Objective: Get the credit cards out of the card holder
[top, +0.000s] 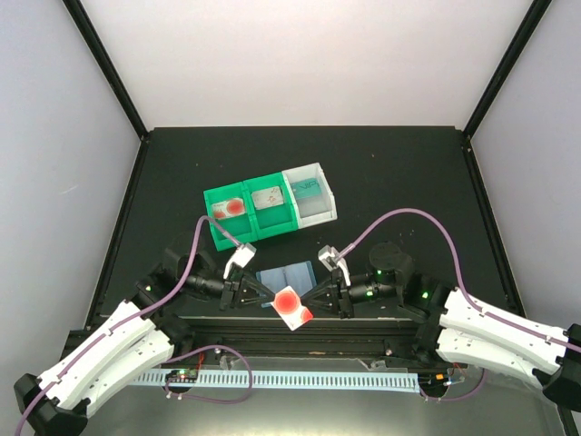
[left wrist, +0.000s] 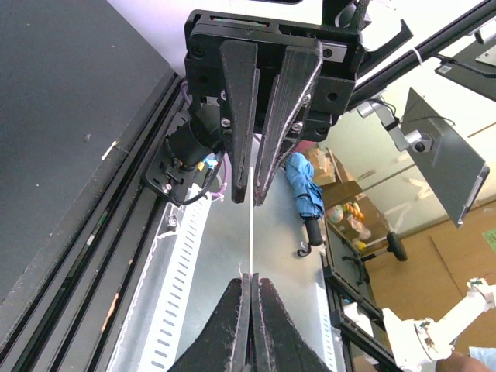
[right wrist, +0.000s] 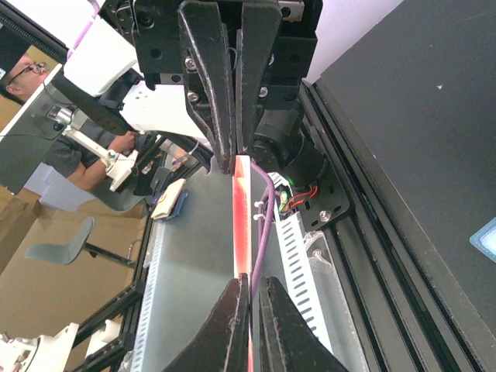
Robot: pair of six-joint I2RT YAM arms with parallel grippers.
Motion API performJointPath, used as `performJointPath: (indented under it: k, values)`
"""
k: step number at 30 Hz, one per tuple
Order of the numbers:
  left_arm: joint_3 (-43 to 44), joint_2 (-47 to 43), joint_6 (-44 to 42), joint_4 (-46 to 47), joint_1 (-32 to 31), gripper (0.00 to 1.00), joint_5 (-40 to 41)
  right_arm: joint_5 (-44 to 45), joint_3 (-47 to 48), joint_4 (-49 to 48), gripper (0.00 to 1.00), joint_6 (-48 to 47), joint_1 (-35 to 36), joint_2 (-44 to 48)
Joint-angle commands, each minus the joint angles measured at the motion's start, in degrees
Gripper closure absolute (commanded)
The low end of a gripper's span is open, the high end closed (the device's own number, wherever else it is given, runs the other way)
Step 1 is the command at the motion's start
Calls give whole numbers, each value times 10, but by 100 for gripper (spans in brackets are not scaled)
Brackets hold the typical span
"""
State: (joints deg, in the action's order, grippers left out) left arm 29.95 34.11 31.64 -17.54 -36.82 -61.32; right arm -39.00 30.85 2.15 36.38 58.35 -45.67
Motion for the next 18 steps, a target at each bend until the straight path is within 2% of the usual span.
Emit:
performJointPath:
  k: [1,4,7,13,18]
  values:
    - [3,-3,-9,14,2,98,5,17,6,-16,92,8,-3,12]
    - [4,-4,-8,20,2,99,-2,16,4,-15,91,6,-3,10]
    - [5,-5,-8,21,2,98,-4,18,7,-7,85,1,-3,4]
    - [5,-8,-6,19,2,99,-2,40,18,5,64,-2,-3,1]
    - [3,-2,-12,22,2,98,-18,22,44,8,61,-18,-3,-31]
